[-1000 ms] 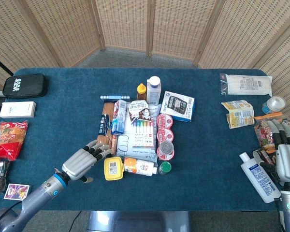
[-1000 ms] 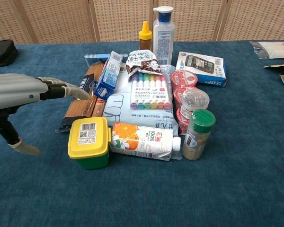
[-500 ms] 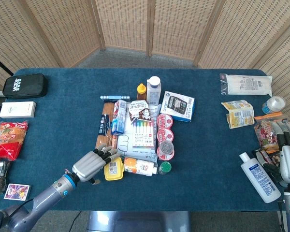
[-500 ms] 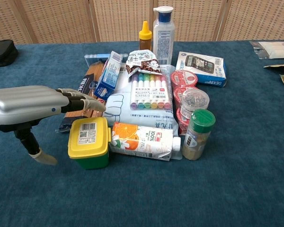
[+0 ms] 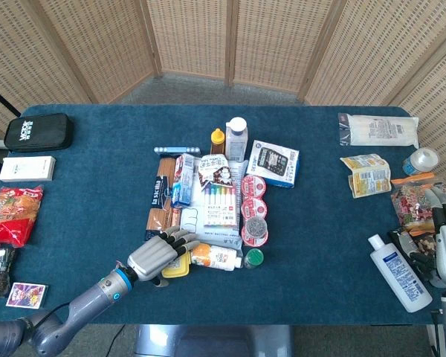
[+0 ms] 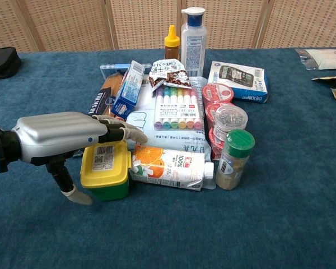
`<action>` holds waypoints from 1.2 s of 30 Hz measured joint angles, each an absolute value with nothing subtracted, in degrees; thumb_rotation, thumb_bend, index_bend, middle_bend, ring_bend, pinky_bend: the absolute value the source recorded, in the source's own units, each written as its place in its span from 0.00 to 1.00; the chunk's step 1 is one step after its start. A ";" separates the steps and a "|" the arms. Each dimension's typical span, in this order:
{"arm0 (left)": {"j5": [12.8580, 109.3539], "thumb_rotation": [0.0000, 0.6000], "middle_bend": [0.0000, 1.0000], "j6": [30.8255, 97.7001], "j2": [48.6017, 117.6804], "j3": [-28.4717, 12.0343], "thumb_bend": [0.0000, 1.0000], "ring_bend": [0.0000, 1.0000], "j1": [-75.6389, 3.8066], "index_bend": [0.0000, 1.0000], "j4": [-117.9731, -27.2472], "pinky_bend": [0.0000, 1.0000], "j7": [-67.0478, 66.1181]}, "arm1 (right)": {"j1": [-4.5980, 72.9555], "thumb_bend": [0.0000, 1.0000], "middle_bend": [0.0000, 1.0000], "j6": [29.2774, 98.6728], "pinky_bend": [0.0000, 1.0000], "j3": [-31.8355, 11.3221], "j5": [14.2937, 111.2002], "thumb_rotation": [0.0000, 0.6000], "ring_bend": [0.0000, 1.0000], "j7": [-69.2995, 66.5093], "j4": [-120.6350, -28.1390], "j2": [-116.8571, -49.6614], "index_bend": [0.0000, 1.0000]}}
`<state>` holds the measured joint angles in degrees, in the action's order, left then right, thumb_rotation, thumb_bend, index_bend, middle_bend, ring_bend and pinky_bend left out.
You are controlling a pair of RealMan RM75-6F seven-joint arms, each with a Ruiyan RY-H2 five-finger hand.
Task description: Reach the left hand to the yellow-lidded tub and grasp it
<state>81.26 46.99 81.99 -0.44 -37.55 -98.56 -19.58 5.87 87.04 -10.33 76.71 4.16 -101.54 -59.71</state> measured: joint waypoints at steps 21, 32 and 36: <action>81.49 1.00 0.10 51.67 85.56 0.56 0.34 0.29 -36.43 0.54 -94.85 0.32 -15.56 | 5.74 0.29 0.00 86.82 0.00 -10.77 76.32 0.96 0.00 3.11 -100.44 -60.23 0.00; 84.94 1.00 0.18 56.76 86.13 0.10 0.31 0.38 -35.18 0.62 -92.51 0.42 -9.49 | 5.71 0.29 0.00 86.68 0.00 -10.88 76.22 0.97 0.00 3.16 -100.61 -60.13 0.00; 85.20 1.00 0.18 57.34 83.66 -0.37 0.30 0.38 -35.04 0.60 -94.70 0.42 -6.46 | 5.68 0.29 0.00 86.60 0.00 -10.88 76.16 0.96 0.00 3.21 -100.78 -60.07 0.00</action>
<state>85.20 57.34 83.66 -0.37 -35.04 -94.70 -6.46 5.68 86.60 -10.88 76.16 3.21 -100.78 -60.07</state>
